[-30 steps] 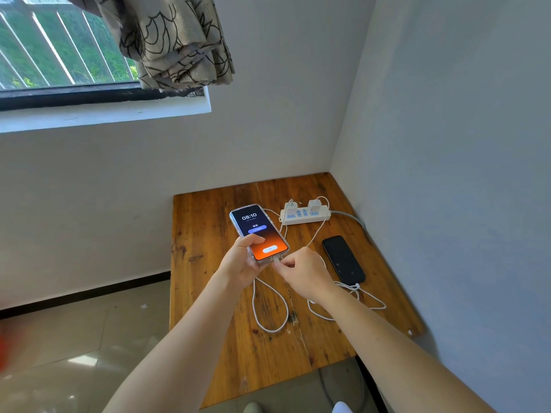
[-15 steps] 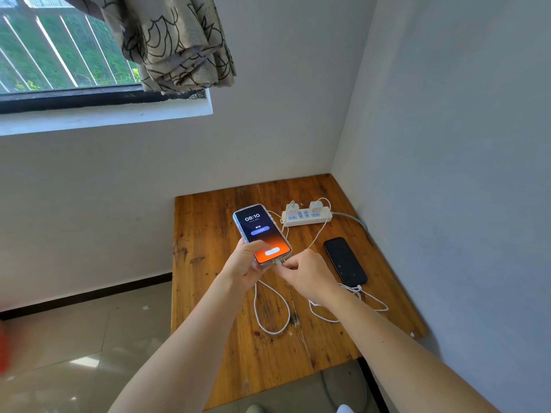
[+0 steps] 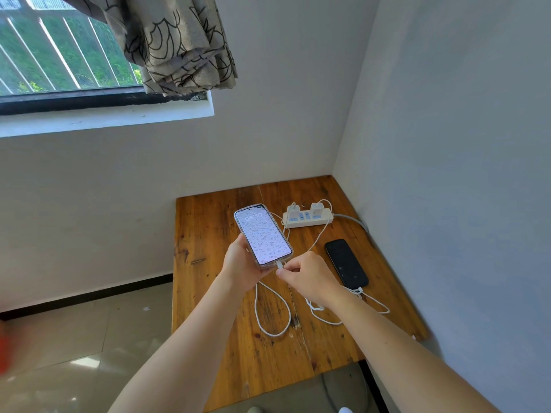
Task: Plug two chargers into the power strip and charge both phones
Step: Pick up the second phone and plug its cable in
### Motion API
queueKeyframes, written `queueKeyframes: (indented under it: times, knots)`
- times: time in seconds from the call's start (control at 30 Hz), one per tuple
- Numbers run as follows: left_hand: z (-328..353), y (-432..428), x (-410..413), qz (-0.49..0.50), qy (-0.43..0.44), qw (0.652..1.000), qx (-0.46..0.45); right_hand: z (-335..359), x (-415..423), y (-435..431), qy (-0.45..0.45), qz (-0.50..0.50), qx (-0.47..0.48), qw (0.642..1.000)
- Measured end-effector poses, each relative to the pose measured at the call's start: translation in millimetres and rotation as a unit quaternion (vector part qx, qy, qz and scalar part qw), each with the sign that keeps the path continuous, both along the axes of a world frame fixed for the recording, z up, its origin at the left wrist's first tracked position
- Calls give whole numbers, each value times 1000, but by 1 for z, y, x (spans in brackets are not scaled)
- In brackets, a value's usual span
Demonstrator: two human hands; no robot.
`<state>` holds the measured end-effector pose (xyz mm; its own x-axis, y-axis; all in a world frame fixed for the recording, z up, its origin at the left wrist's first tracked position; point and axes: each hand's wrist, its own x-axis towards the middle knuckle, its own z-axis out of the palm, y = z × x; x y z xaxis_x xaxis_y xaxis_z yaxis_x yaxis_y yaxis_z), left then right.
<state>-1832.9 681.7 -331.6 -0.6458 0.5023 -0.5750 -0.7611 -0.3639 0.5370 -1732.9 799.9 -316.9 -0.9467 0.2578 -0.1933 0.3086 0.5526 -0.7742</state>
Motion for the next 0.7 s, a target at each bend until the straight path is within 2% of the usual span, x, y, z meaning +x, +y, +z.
queueKeyframes:
  times: [0.7]
  knots:
    - [0,1,-4,-16,0,1000,-16,0,-4,0,-7,0,-5,1000]
